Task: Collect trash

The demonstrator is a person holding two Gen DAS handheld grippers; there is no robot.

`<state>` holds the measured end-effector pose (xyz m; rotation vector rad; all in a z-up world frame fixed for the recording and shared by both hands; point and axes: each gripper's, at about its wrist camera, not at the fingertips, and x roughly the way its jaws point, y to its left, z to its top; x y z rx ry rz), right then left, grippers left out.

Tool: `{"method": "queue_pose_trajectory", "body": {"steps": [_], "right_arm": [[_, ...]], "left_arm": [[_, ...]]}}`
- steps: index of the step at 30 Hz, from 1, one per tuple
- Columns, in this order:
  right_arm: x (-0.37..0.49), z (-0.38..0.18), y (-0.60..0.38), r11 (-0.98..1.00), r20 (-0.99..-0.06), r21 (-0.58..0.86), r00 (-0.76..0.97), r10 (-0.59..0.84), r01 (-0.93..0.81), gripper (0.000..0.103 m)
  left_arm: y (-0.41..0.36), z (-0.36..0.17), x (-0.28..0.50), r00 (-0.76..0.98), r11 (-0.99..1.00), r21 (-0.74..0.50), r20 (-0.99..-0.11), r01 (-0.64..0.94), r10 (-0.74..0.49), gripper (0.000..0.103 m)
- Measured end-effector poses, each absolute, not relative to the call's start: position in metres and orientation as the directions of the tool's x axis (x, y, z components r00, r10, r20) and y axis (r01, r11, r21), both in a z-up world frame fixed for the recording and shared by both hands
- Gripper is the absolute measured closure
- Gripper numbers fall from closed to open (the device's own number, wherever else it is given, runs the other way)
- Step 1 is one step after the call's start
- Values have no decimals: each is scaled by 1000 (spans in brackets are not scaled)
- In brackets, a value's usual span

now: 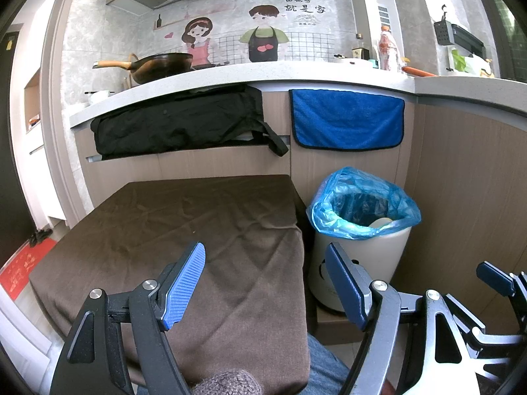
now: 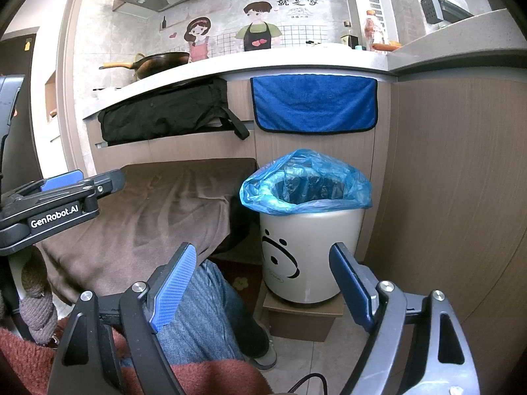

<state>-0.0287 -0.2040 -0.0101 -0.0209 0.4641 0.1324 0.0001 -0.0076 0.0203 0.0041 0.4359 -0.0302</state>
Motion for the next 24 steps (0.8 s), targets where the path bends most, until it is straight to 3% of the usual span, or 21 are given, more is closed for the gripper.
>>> {"method": "queue_pose_trajectory", "body": {"steps": [24], "right_arm": [[-36,-6,-203,994,-432,5,896,101,-109,22]], "left_arm": [[-13,21,0,904,1000,-3,-426,30,-29,27]]}}
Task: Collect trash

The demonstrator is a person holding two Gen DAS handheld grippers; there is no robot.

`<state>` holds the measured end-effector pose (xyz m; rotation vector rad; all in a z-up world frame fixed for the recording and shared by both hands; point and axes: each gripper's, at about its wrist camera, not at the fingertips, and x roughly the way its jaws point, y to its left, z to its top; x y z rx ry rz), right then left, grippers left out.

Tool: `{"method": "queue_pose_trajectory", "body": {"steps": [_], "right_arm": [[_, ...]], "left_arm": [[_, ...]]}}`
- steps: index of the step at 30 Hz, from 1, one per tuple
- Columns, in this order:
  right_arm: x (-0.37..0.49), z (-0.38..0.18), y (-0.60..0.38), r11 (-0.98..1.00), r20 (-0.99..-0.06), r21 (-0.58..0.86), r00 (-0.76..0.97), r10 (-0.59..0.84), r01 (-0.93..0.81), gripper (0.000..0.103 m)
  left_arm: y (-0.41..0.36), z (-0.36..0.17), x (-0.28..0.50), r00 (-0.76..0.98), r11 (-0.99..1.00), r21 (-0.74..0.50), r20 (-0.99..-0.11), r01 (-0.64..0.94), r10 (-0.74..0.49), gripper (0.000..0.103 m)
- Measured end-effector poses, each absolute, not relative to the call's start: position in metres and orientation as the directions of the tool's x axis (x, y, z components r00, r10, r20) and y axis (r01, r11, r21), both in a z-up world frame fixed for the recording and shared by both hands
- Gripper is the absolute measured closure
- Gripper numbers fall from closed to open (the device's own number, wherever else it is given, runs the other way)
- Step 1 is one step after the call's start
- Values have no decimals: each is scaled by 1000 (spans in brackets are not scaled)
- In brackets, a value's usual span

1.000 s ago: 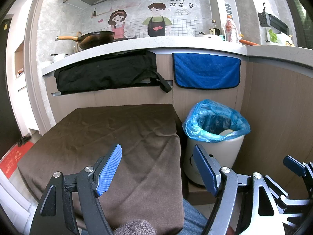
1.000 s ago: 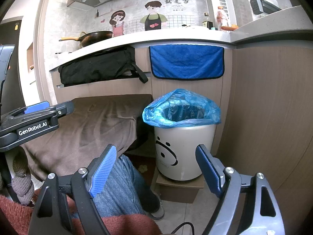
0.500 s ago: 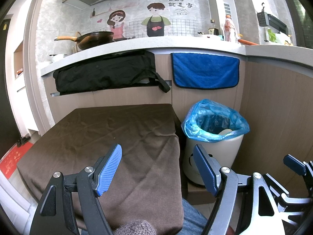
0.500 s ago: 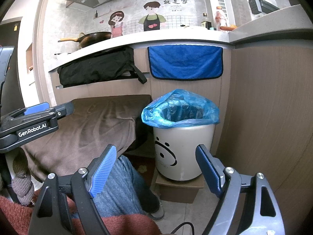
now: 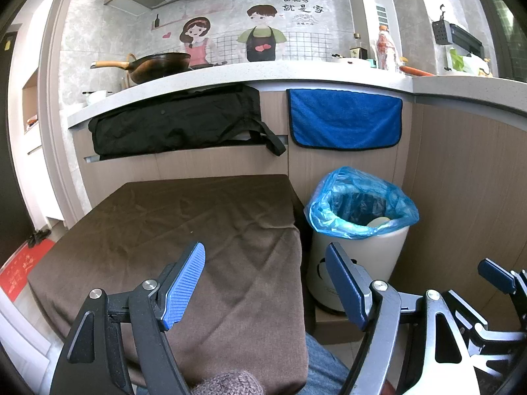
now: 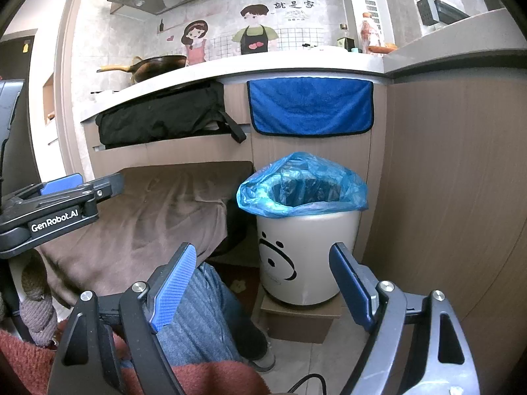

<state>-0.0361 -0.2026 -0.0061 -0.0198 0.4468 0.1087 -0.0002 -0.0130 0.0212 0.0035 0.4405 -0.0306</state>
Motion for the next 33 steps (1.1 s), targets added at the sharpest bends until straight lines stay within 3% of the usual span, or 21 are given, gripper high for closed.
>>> {"method": "queue_pose_trajectory", "body": {"steps": [33], "right_arm": [[-41,-7,-201,995,-431,11,898,94,-99,22]], "left_arm": [[-26,20,-4,902,999,7,-430,46,-39,27]]}}
